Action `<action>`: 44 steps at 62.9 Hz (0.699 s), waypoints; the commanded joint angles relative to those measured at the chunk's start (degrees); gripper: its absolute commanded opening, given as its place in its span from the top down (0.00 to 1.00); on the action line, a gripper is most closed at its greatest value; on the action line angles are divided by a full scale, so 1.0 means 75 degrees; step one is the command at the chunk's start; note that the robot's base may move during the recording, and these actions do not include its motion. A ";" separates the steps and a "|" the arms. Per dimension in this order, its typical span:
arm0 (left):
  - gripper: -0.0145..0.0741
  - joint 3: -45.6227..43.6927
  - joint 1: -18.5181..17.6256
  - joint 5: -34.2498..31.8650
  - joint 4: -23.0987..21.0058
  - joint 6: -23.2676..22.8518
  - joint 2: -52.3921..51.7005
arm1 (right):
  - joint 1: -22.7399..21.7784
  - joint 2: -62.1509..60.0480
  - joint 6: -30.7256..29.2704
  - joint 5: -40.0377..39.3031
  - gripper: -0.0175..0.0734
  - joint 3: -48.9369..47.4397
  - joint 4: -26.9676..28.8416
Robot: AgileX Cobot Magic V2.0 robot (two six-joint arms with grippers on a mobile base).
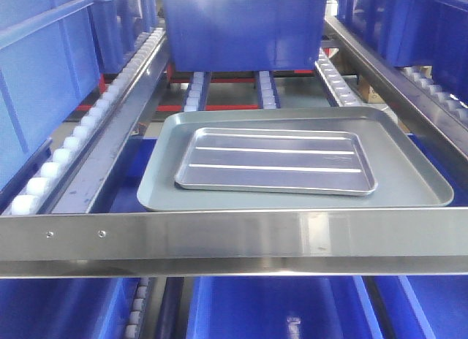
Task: Grab silver tray and stack on right shelf
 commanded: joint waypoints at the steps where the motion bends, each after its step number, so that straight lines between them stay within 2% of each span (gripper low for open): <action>1: 0.95 -0.0206 -0.0041 -0.0253 0.0395 -0.0088 -0.0036 | -0.0029 0.0050 -0.0066 -0.0628 0.75 -0.0202 -0.0123; 36: 0.95 -0.0206 -0.0041 -0.0238 0.0370 -0.0088 -0.0050 | -0.0029 0.0050 -0.0066 -0.0628 0.75 -0.0202 -0.0123; 40: 0.95 -0.0229 -0.0041 -0.0361 -0.0142 -0.0026 -0.0062 | -0.0029 0.0050 -0.0066 -0.0628 0.75 -0.0202 -0.0123; 44: 0.95 -0.0267 -0.0041 -0.0392 -0.1011 0.0714 -0.0170 | -0.0029 0.0050 -0.0066 -0.0628 0.75 -0.0202 -0.0123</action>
